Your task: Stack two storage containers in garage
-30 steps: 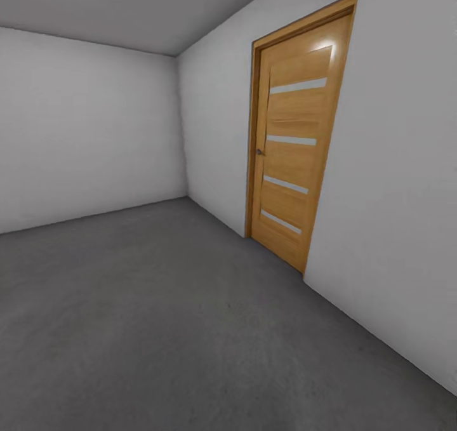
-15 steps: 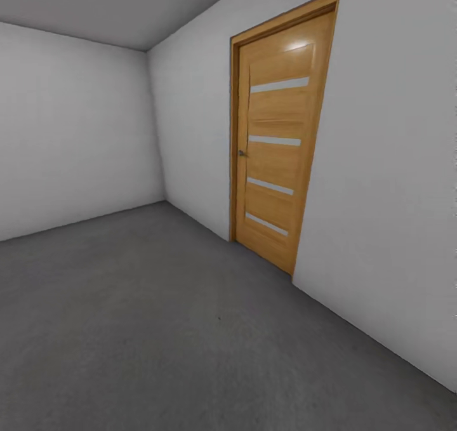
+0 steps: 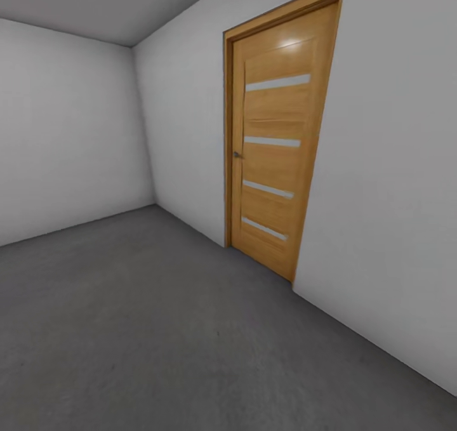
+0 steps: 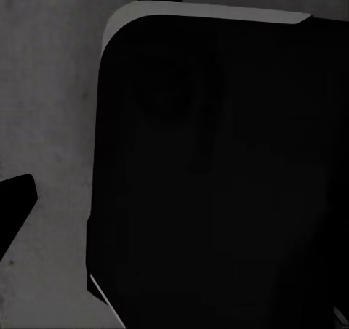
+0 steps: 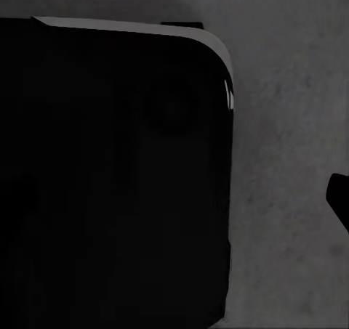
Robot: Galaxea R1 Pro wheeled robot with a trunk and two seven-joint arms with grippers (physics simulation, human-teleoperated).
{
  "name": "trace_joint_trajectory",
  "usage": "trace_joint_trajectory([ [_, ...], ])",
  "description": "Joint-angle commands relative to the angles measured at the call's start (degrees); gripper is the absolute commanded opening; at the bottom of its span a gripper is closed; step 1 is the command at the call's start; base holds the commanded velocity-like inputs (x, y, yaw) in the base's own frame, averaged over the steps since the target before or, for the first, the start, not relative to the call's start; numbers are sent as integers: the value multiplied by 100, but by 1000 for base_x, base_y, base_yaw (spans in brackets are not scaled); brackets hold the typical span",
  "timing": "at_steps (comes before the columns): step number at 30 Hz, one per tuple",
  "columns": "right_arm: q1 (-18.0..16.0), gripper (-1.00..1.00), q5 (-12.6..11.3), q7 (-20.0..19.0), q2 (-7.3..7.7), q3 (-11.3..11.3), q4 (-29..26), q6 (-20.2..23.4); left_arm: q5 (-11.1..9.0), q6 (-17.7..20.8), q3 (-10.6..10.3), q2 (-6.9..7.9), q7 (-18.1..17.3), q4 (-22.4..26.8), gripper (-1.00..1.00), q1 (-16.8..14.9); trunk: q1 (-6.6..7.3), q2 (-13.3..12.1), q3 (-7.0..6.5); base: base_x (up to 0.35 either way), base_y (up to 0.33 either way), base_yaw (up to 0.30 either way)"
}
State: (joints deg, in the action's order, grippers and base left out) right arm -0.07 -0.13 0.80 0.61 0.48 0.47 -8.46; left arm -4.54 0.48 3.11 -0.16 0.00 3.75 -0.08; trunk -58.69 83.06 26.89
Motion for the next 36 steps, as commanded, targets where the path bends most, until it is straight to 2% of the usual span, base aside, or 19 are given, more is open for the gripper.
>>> trace_joint_trajectory([
  [1,-2,100,0,8,0,5,5,-25,-47,5,27,-2,0,3,100,-1,-3,2,4,308,161,-3],
  [24,-2,100,4,8,-2,14,5,-49,-48,8,32,-2,7,-4,100,-1,-3,2,4,316,127,0],
  [31,-2,100,4,8,-5,6,5,-50,-52,21,32,-2,24,-6,100,-1,-3,2,4,323,33,-9],
  [36,-2,100,-2,8,-8,5,5,-50,-49,21,32,-2,26,-6,100,-1,-3,2,4,325,2,-162],
])
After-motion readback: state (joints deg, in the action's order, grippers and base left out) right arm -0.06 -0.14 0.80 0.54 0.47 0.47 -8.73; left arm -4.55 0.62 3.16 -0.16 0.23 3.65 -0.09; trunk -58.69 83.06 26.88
